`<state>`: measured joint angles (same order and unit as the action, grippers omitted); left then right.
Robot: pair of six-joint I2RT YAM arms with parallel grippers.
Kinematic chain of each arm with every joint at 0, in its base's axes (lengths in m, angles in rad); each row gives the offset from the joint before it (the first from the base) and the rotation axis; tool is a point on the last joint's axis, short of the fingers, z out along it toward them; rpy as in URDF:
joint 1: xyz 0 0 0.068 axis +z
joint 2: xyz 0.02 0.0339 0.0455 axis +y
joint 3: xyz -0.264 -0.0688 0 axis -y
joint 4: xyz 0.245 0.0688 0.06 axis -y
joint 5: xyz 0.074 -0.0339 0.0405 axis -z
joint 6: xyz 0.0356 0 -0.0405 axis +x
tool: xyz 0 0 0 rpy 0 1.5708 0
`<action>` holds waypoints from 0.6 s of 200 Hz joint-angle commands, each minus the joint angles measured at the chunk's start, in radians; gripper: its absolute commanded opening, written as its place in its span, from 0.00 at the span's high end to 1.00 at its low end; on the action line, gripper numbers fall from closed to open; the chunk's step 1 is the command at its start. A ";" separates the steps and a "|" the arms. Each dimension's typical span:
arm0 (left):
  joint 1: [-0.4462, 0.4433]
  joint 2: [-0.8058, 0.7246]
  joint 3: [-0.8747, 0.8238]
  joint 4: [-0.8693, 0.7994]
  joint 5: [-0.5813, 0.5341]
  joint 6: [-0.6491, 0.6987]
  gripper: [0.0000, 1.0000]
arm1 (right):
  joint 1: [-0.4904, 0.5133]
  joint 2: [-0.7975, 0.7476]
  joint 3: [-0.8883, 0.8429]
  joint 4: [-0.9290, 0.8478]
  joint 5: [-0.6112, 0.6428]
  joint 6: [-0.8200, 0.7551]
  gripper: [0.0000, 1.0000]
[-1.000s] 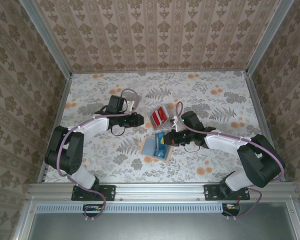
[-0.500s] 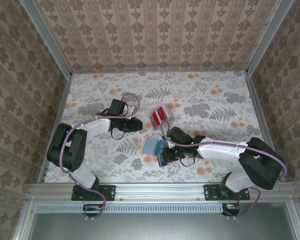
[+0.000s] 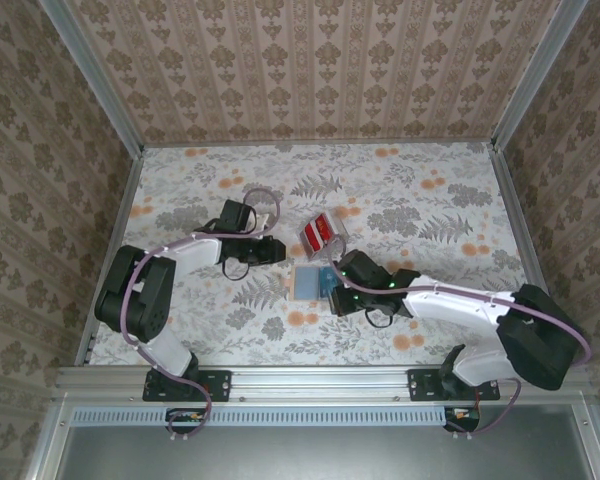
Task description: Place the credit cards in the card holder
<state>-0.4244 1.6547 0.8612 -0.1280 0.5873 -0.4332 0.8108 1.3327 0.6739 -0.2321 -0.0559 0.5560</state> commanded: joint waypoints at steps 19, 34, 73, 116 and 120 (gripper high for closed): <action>0.001 0.026 -0.012 0.040 0.038 -0.017 0.75 | -0.153 -0.110 -0.100 0.166 -0.208 0.069 0.96; -0.005 0.036 -0.003 0.046 0.047 -0.018 0.75 | -0.197 -0.101 -0.108 0.240 -0.284 0.094 0.95; -0.024 0.054 0.005 0.051 0.049 -0.018 0.75 | -0.253 0.006 -0.033 0.265 -0.402 0.068 0.94; -0.025 0.040 -0.025 0.052 0.049 -0.019 0.75 | -0.272 0.169 -0.010 0.375 -0.492 0.143 0.94; -0.040 0.039 -0.028 0.054 0.049 -0.018 0.75 | -0.272 0.184 -0.008 0.388 -0.498 0.151 0.93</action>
<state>-0.4454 1.7027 0.8532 -0.0898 0.6170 -0.4412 0.5434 1.4460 0.6422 0.0669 -0.4603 0.6479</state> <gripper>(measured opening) 0.251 0.067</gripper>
